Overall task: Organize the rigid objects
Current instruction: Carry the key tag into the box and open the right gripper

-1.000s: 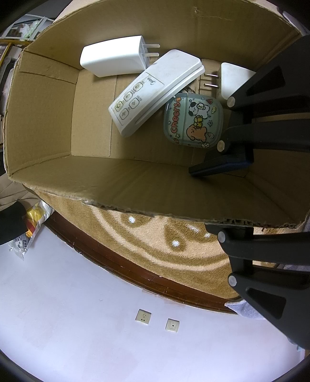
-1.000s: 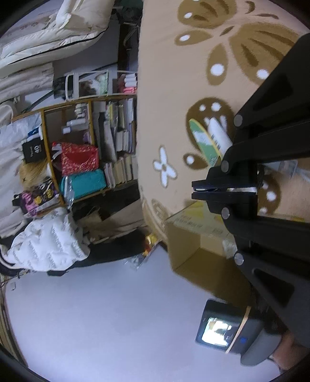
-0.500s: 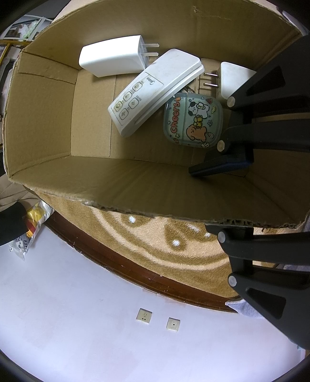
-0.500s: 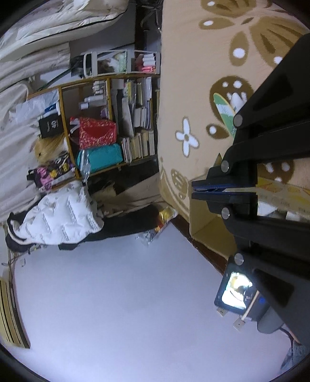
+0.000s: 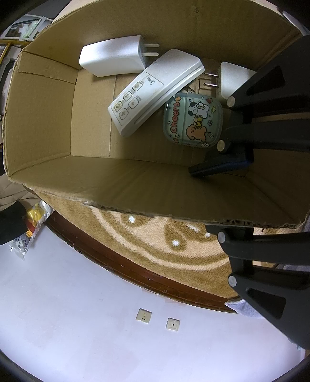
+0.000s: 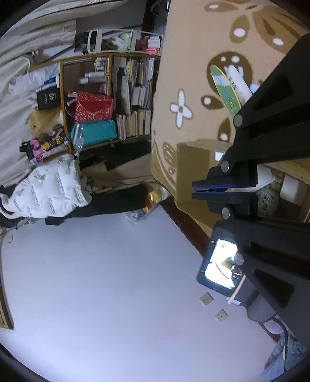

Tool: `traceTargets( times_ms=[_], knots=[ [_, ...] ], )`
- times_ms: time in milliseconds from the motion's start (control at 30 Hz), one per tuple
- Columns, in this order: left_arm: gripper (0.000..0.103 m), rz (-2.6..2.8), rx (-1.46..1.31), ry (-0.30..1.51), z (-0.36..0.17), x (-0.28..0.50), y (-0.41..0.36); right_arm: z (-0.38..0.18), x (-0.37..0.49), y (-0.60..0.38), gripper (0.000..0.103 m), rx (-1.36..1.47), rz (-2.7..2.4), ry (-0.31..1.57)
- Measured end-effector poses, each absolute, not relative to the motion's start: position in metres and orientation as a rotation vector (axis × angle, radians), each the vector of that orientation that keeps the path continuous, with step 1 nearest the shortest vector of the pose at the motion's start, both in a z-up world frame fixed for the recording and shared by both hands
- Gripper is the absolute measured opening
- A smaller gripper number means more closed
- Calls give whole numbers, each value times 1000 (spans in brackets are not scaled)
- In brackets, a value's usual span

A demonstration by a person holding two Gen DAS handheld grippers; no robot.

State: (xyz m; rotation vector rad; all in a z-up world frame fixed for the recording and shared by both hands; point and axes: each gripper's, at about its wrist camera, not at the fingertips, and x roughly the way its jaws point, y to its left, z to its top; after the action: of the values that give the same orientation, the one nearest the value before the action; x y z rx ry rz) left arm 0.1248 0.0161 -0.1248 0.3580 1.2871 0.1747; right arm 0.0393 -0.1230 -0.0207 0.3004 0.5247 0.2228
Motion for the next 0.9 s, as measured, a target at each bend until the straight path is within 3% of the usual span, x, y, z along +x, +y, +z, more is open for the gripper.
traceTargets(
  times_ms=[900],
  knots=[
    [28, 177, 359, 1291, -125, 126, 13, -83, 54, -108, 3, 259, 210, 696]
  ],
)
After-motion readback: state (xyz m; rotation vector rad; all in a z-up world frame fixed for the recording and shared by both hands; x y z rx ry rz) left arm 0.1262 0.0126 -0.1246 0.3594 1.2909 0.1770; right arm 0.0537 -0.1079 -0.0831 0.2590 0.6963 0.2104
